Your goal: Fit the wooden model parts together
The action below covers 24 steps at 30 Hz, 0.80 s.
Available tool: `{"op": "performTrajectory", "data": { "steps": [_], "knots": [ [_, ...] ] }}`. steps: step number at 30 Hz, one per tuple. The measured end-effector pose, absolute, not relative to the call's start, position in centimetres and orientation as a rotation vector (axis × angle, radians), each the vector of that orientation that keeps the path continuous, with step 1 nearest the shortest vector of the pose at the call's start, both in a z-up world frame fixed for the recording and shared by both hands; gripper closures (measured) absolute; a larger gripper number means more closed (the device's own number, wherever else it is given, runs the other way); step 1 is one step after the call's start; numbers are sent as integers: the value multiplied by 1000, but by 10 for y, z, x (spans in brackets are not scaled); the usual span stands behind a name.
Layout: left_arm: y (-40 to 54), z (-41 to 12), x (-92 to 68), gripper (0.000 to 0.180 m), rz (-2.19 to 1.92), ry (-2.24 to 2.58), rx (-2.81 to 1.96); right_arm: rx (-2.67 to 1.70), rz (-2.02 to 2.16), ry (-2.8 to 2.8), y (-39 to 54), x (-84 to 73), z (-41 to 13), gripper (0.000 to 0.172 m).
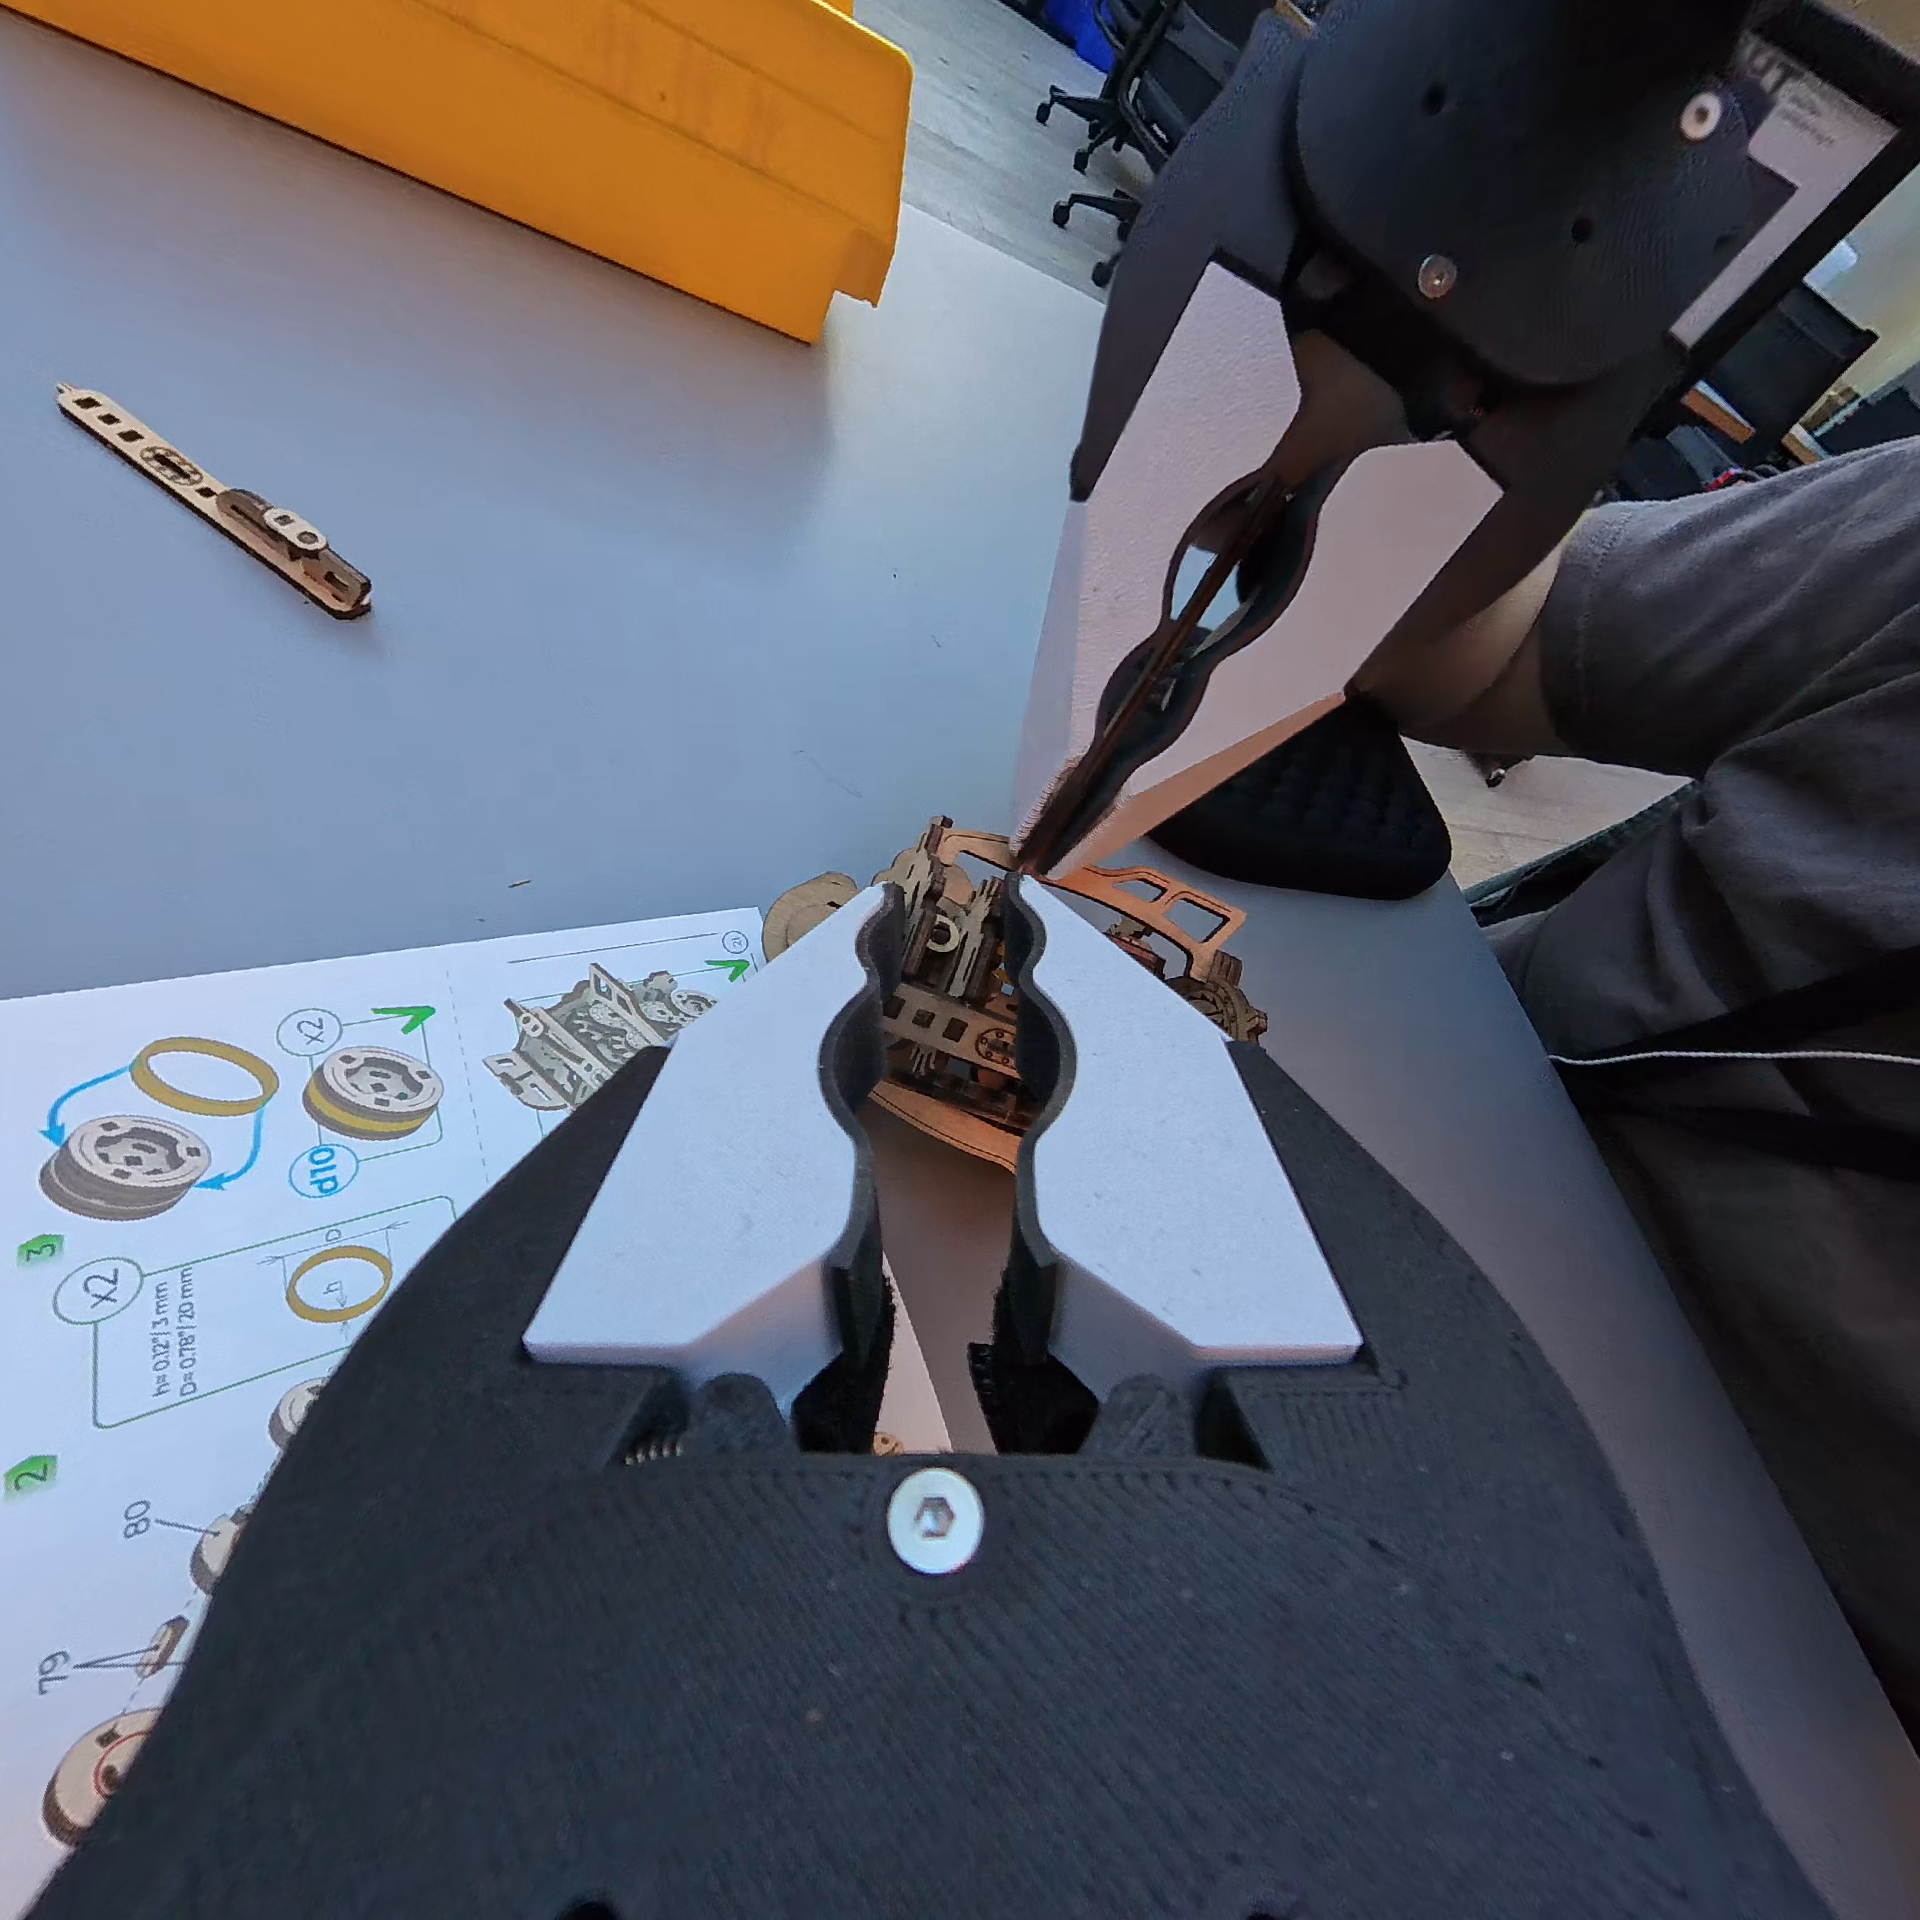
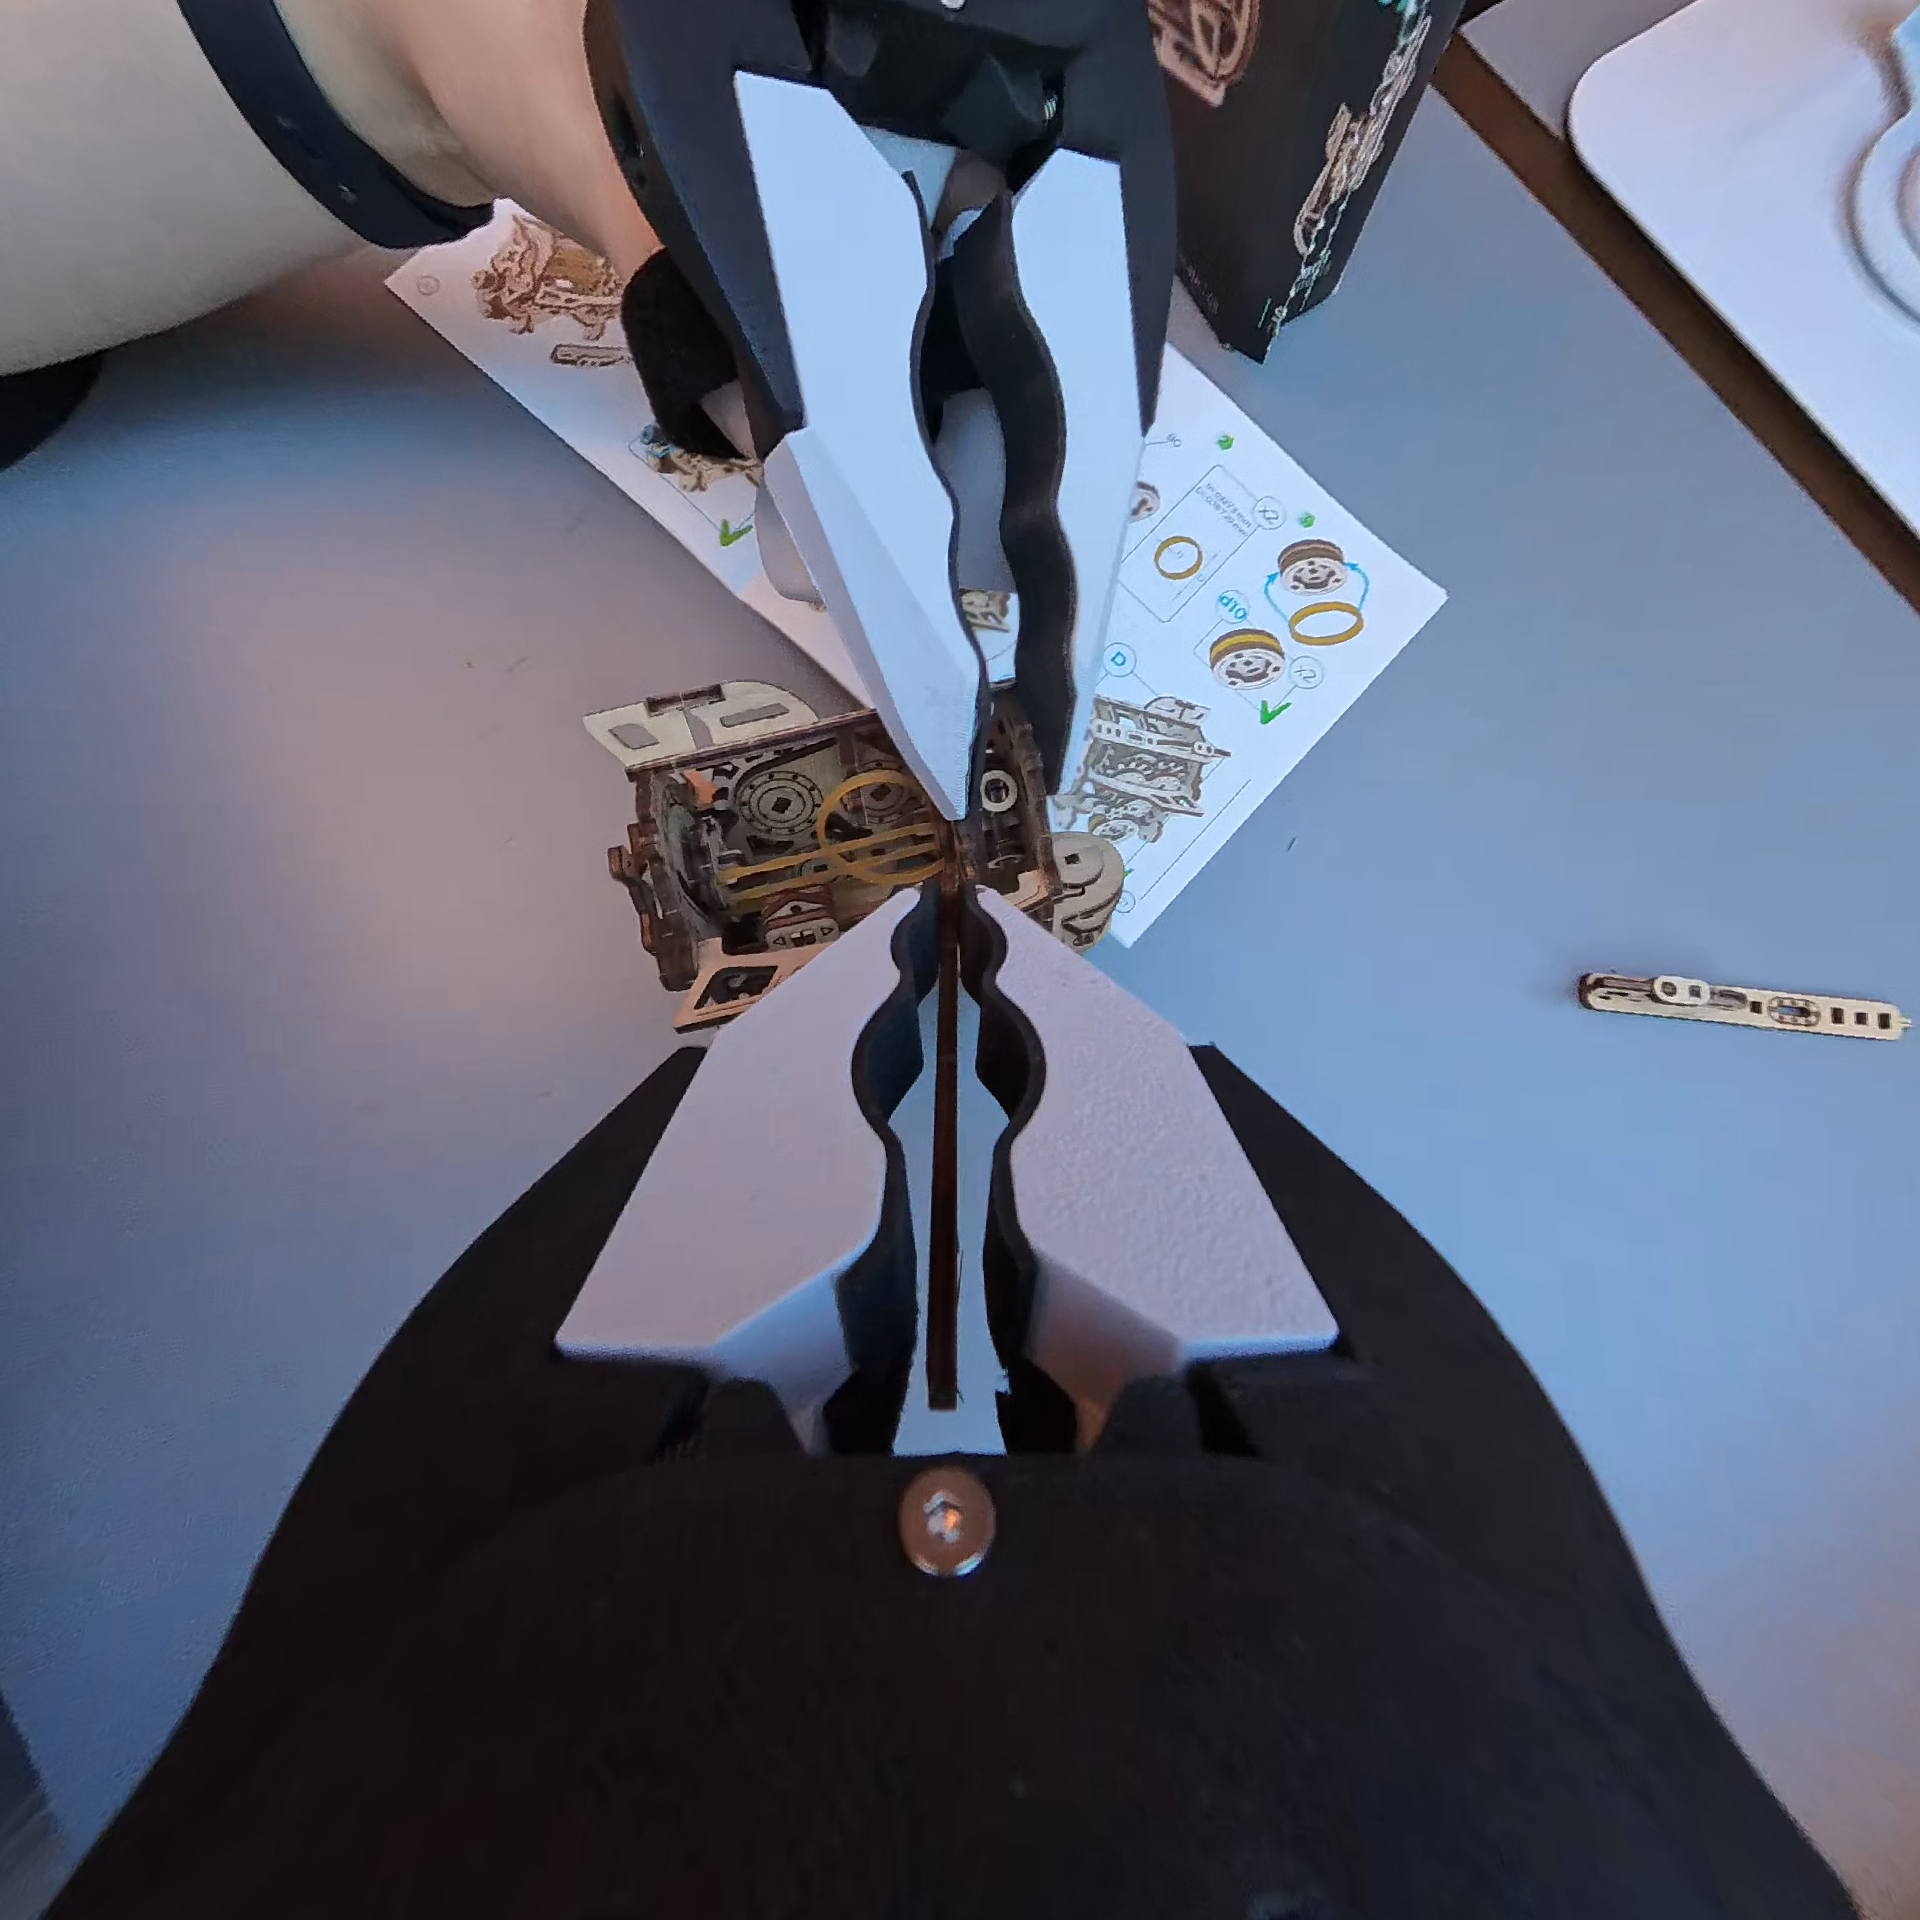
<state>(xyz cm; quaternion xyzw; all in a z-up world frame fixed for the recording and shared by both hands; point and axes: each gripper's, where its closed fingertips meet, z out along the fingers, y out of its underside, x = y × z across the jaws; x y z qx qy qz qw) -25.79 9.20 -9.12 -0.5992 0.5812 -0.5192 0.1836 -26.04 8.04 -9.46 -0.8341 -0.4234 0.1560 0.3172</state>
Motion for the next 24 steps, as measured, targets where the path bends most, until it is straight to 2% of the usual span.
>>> {"op": "performTrajectory", "data": {
  "steps": [24],
  "knots": [
    [92,-91,-258,164,-1471,1638,-1692,-2181,310,-1324,80,-260,-89,171]
  ]
}}
